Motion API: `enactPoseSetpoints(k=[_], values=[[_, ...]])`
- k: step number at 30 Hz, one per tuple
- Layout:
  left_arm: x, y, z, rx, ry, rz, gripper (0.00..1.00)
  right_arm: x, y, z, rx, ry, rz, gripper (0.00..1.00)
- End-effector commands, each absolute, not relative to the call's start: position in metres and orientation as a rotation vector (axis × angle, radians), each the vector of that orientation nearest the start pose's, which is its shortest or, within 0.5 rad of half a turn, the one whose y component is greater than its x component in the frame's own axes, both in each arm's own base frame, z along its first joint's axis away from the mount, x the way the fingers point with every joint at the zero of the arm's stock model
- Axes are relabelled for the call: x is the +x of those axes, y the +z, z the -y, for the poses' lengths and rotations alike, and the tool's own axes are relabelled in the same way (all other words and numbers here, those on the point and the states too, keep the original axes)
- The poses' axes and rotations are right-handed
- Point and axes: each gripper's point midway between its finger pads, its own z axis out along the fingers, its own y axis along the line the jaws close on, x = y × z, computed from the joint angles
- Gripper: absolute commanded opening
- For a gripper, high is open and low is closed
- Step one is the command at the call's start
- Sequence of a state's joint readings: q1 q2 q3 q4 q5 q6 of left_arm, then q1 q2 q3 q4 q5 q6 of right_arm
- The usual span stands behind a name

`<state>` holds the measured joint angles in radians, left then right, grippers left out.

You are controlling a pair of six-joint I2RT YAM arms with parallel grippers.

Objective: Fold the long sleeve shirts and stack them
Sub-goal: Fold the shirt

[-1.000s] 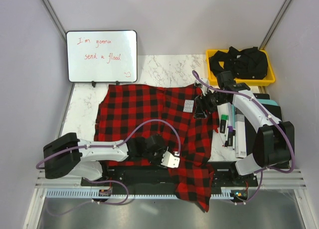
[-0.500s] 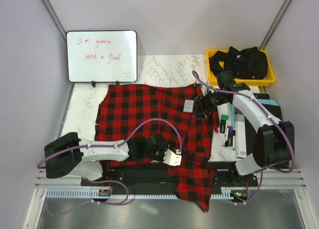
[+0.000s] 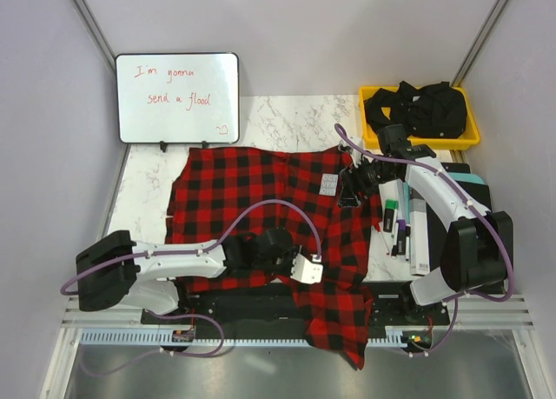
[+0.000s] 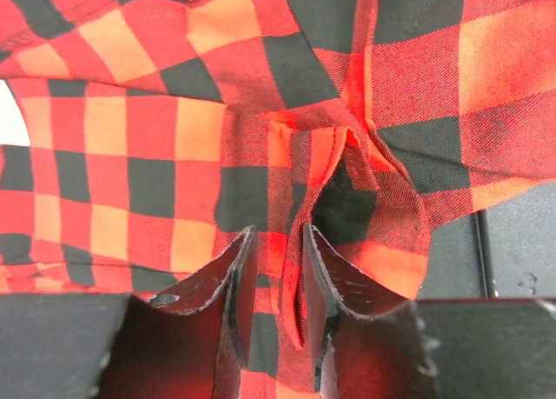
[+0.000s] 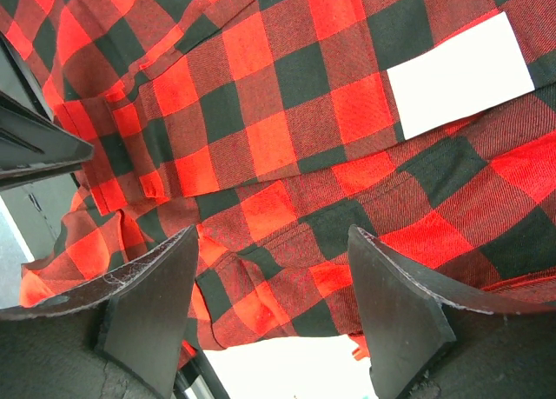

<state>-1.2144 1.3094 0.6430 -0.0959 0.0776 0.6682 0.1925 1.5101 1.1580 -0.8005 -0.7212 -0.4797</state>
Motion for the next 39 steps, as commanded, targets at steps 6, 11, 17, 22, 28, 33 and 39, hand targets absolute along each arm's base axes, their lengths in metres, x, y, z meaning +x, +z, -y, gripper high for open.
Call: enactPoseSetpoints(k=[6, 11, 17, 22, 28, 33, 39], values=[[0.119, 0.068, 0.316, 1.937, -0.425, -1.381, 0.43, 0.283, 0.137, -0.16, -1.047, 0.862, -2.256, 0.77], [0.133, 0.049, 0.314, 1.943, -0.326, -1.455, 0.33, 0.283, 0.135, -0.163, -1.051, 0.892, -2.249, 0.77], [0.141, 0.072, 0.31, 1.892, -0.374, -1.441, 0.02, 0.284, 0.149, -0.16, -1.12, 0.832, -2.126, 0.8], [0.156, 0.112, 0.314, 1.773, -0.494, -1.491, 0.02, 0.28, 0.167, -0.165, -1.193, 0.796, -1.903, 0.97], [0.191, 0.17, 0.32, 1.592, -0.61, -1.578, 0.02, 0.258, 0.196, -0.186, -1.308, 0.854, -1.616, 0.98], [0.212, 0.186, 0.324, 1.516, -0.635, -1.618, 0.02, 0.233, 0.203, -0.205, -1.402, 0.87, -1.496, 0.98], [0.222, 0.198, 0.328, 1.497, -0.664, -1.599, 0.02, 0.23, 0.197, -0.227, -1.458, 0.872, -1.436, 0.96]])
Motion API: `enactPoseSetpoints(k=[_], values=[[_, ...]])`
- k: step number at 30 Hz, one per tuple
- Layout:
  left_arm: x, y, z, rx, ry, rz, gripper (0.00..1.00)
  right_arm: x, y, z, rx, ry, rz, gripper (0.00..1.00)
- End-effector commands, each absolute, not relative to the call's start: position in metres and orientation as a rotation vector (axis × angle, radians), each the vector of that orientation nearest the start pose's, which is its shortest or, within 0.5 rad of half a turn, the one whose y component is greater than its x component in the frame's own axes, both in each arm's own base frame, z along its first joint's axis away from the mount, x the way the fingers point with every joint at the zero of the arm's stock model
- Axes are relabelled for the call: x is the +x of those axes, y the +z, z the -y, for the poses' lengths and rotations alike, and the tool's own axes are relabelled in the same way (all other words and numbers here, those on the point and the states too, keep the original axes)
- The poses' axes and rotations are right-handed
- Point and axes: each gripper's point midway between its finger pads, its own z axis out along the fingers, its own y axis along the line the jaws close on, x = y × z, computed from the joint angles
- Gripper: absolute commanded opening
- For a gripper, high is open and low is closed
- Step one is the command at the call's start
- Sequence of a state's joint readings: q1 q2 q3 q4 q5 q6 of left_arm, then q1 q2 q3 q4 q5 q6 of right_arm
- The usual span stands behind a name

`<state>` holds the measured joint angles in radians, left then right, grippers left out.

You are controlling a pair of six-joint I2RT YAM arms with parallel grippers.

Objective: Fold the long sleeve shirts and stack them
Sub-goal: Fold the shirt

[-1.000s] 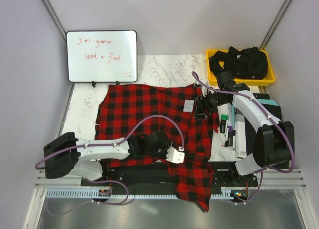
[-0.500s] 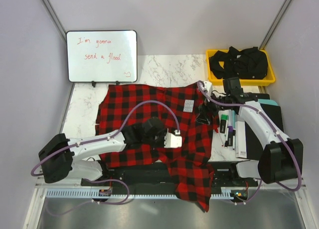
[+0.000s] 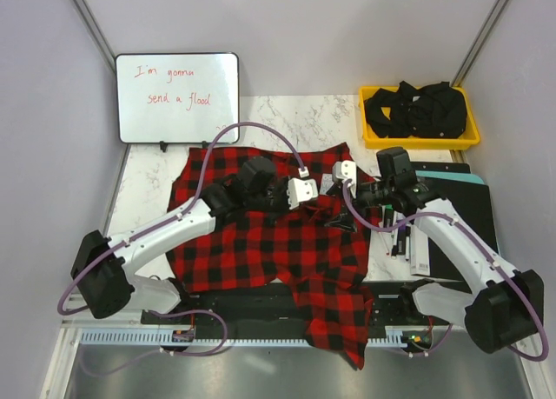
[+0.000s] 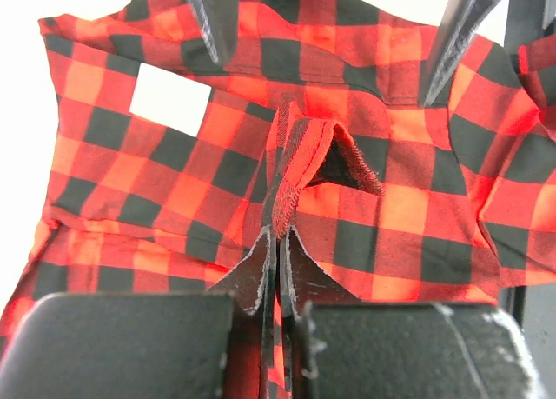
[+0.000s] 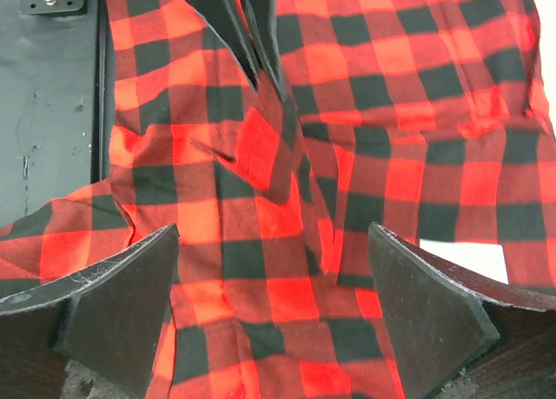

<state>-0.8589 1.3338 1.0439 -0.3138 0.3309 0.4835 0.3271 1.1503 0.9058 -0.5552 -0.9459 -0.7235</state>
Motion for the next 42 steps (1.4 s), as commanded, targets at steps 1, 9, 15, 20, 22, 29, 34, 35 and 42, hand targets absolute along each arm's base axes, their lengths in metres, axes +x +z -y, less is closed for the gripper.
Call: enactPoseSetpoints(k=[1, 9, 15, 20, 22, 29, 34, 35, 42], values=[[0.222, 0.198, 0.329, 1.5, -0.662, -1.598, 0.02, 0.237, 0.199, -0.231, -1.454, 0.846, -1.413, 0.95], [0.236, 0.211, 0.327, 1.44, -0.678, -1.639, 0.02, 0.234, 0.195, -0.262, -1.492, 0.905, -1.404, 0.78], [0.232, 0.223, 0.324, 1.447, -0.674, -1.596, 0.02, 0.269, 0.206, -0.265, -1.378, 0.801, -1.469, 0.21], [0.265, 0.236, 0.281, 1.314, -0.586, -1.683, 0.68, 0.296, 0.249, -0.256, -1.264, 0.739, -1.472, 0.0], [0.295, 0.233, 0.24, 1.209, -0.514, -1.764, 0.76, 0.297, 0.279, -0.256, -1.227, 0.766, -1.448, 0.0], [0.327, 0.149, 0.105, 1.212, -0.273, -2.003, 0.67, 0.282, 0.313, -0.246, -1.222, 0.746, -1.417, 0.0], [0.371, 0.121, 0.026, 1.032, -0.183, -2.181, 0.59, 0.272, 0.347, -0.236, -1.181, 0.704, -1.375, 0.0], [0.39, 0.136, 0.016, 1.006, -0.141, -2.147, 0.59, 0.27, 0.353, -0.234, -1.172, 0.7, -1.369, 0.0], [0.475, 0.147, -0.021, 0.919, -0.055, -2.118, 0.5, 0.257, 0.395, -0.226, -1.125, 0.67, -1.311, 0.0]])
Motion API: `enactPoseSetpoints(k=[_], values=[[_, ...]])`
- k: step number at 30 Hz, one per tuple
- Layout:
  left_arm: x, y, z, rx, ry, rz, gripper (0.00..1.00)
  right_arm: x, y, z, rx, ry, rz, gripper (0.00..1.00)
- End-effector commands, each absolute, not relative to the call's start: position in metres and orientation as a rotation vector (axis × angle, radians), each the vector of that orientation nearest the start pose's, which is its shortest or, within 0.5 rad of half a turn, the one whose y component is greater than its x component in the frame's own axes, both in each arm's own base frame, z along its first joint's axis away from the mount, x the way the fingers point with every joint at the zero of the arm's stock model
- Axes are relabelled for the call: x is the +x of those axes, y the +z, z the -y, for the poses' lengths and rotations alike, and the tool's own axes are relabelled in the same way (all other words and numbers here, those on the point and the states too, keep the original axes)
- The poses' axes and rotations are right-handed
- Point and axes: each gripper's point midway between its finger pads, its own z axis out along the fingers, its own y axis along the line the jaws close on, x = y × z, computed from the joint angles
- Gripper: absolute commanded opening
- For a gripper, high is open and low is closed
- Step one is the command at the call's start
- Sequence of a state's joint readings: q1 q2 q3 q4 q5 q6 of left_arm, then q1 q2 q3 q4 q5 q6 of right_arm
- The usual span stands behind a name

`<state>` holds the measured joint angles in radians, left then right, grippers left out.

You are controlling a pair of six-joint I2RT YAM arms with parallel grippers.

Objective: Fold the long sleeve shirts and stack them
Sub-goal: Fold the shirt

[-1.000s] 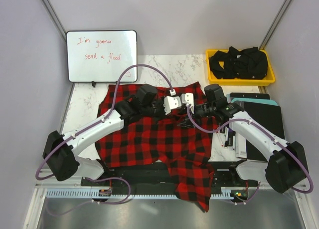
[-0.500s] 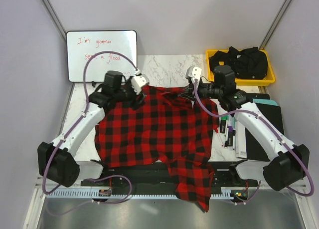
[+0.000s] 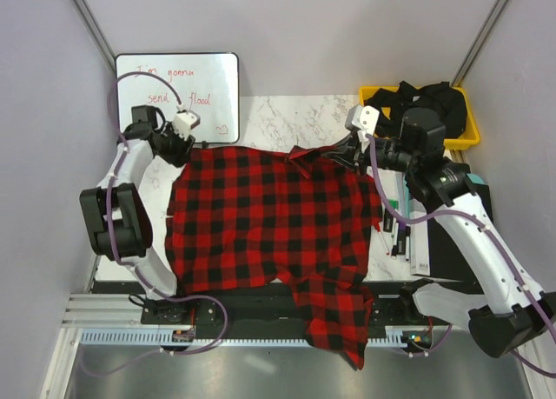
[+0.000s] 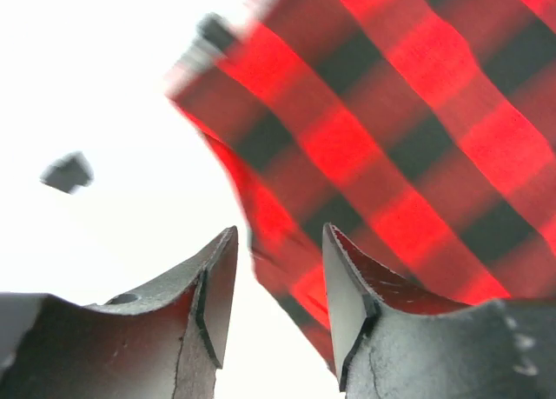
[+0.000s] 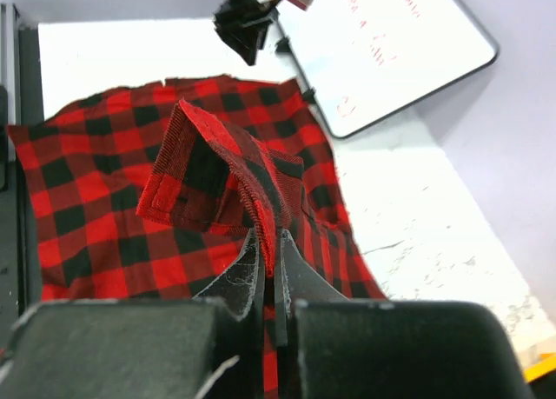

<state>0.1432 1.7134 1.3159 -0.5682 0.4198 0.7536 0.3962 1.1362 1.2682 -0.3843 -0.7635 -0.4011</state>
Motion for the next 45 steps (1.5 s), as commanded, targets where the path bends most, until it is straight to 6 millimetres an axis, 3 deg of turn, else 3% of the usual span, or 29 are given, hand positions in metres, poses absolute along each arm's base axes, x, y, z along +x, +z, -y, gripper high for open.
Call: enactPoseSetpoints(k=[1, 2, 5, 10, 18, 25, 30, 35, 40, 45], values=[[0.481, 0.148, -0.022, 0.91, -0.054, -2.12, 0.51, 0.253, 0.4, -0.224, -1.122, 0.667, -1.298, 0.0], [0.493, 0.154, -0.024, 0.902, -0.042, -2.102, 0.51, 0.252, 0.401, -0.223, -1.121, 0.664, -1.296, 0.0], [0.511, 0.145, -0.025, 0.957, -0.049, -2.066, 0.52, 0.244, 0.406, -0.219, -1.119, 0.658, -1.286, 0.0], [0.524, 0.126, -0.022, 1.118, -0.046, -1.994, 0.55, 0.228, 0.406, -0.213, -1.132, 0.657, -1.284, 0.0], [0.525, 0.12, -0.018, 1.202, -0.054, -1.944, 0.57, 0.194, 0.393, -0.203, -1.212, 0.665, -1.286, 0.0], [0.51, 0.116, -0.014, 1.244, -0.068, -1.934, 0.63, 0.176, 0.386, -0.186, -1.22, 0.599, -1.326, 0.0], [0.504, 0.118, -0.013, 1.268, -0.07, -1.924, 0.67, 0.165, 0.367, -0.182, -1.245, 0.622, -1.37, 0.0], [0.509, 0.119, -0.007, 1.245, -0.082, -1.947, 0.65, 0.162, 0.347, -0.182, -1.271, 0.645, -1.414, 0.0], [0.523, 0.104, -0.01, 1.077, -0.124, -2.09, 0.57, 0.162, 0.334, -0.182, -1.291, 0.661, -1.446, 0.0], [0.511, 0.076, -0.009, 1.001, -0.191, -2.199, 0.54, 0.158, 0.326, -0.181, -1.312, 0.67, -1.462, 0.0]])
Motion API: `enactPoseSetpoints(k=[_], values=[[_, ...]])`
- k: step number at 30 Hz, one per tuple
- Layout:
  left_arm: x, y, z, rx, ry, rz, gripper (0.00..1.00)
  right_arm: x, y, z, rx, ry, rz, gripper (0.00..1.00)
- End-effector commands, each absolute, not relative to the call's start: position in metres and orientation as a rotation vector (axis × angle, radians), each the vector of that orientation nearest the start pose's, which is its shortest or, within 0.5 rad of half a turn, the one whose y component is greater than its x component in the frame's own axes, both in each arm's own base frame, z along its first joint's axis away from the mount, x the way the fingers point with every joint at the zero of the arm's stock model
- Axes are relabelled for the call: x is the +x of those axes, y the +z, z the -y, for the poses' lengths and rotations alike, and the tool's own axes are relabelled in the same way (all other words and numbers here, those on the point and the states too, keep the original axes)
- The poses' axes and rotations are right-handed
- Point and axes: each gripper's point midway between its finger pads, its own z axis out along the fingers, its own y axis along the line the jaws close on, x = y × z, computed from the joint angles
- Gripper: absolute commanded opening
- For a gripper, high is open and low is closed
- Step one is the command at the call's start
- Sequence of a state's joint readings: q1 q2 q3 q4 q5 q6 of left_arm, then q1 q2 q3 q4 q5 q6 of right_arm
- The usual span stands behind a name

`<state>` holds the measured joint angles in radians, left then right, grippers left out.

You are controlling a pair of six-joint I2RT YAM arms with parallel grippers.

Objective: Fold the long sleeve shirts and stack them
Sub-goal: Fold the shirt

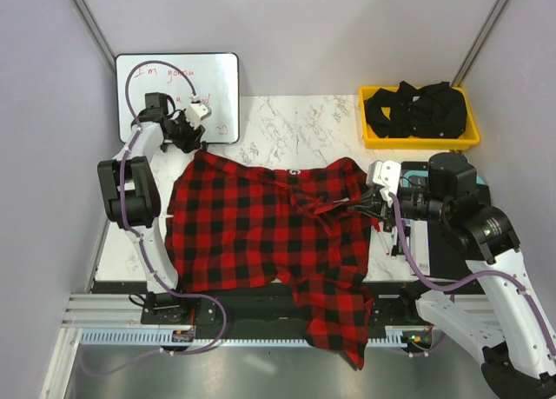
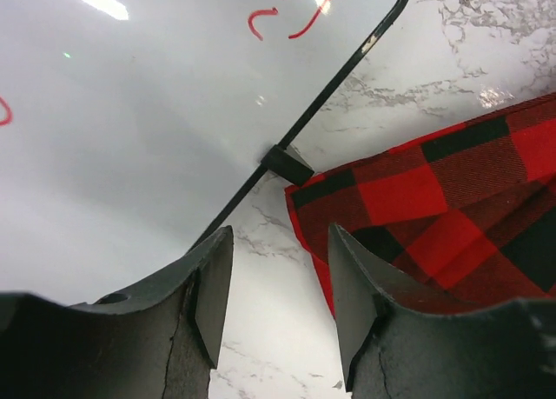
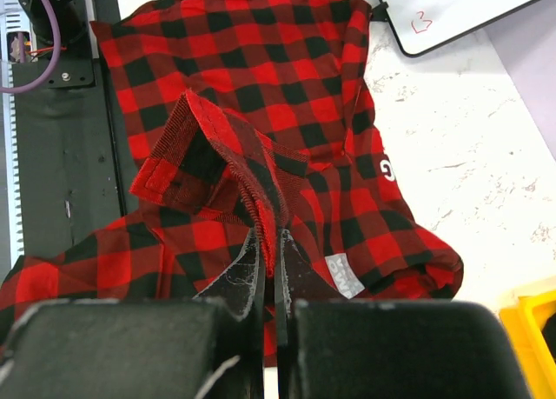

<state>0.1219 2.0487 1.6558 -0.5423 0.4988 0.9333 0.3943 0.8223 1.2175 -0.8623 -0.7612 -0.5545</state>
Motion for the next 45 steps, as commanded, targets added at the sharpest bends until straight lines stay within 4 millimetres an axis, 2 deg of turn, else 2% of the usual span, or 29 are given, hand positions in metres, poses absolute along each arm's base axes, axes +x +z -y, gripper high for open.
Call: enactPoseSetpoints(k=[1, 3, 6, 7, 14, 15, 18, 20, 21, 23, 24, 26, 27, 28, 30, 33, 38, 45], values=[[0.504, 0.064, -0.01, 1.0, -0.194, -2.236, 0.53, 0.159, 0.326, -0.181, -1.311, 0.665, -1.464, 0.0], [0.489, 0.047, -0.013, 1.003, -0.198, -2.292, 0.49, 0.161, 0.325, -0.181, -1.313, 0.666, -1.471, 0.0], [0.473, 0.034, -0.021, 1.022, -0.172, -2.339, 0.46, 0.163, 0.322, -0.182, -1.321, 0.665, -1.479, 0.0], [0.462, 0.024, -0.022, 1.028, -0.179, -2.37, 0.46, 0.163, 0.32, -0.182, -1.327, 0.664, -1.478, 0.0], [0.411, 0.012, -0.034, 1.054, -0.191, -2.434, 0.39, 0.162, 0.316, -0.179, -1.332, 0.654, -1.508, 0.0], [0.397, 0.011, -0.032, 1.083, -0.2, -2.435, 0.38, 0.162, 0.316, -0.178, -1.333, 0.65, -1.509, 0.0], [0.385, 0.015, -0.033, 1.07, -0.217, -2.432, 0.4, 0.162, 0.317, -0.177, -1.332, 0.642, -1.514, 0.0], [0.389, 0.032, -0.037, 0.999, -0.271, -2.412, 0.46, 0.163, 0.316, -0.178, -1.333, 0.649, -1.52, 0.0], [0.408, 0.056, -0.041, 0.979, -0.261, -2.355, 0.48, 0.164, 0.315, -0.178, -1.335, 0.651, -1.521, 0.0], [0.419, 0.082, -0.042, 0.933, -0.343, -2.284, 0.54, 0.165, 0.315, -0.18, -1.34, 0.66, -1.524, 0.0], [0.437, 0.106, -0.046, 0.934, -0.313, -2.22, 0.56, 0.166, 0.315, -0.18, -1.343, 0.659, -1.519, 0.0], [0.449, 0.117, -0.046, 0.957, -0.31, -2.176, 0.58, 0.167, 0.316, -0.181, -1.343, 0.662, -1.521, 0.0], [0.46, 0.129, -0.048, 0.966, -0.28, -2.145, 0.58, 0.168, 0.316, -0.181, -1.346, 0.663, -1.521, 0.0], [0.466, 0.123, -0.05, 0.968, -0.287, -2.153, 0.59, 0.169, 0.316, -0.182, -1.348, 0.664, -1.52, 0.0], [0.477, 0.127, -0.051, 0.985, -0.268, -2.138, 0.59, 0.17, 0.316, -0.182, -1.344, 0.66, -1.522, 0.0], [0.486, 0.11, -0.05, 1.02, -0.259, -2.162, 0.59, 0.172, 0.317, -0.182, -1.343, 0.658, -1.522, 0.0], [0.499, 0.097, -0.035, 1.029, -0.306, -2.168, 0.63, 0.174, 0.318, -0.182, -1.333, 0.653, -1.527, 0.0], [0.501, 0.064, -0.02, 1.102, -0.318, -2.225, 0.65, 0.175, 0.318, -0.182, -1.328, 0.653, -1.536, 0.0]])
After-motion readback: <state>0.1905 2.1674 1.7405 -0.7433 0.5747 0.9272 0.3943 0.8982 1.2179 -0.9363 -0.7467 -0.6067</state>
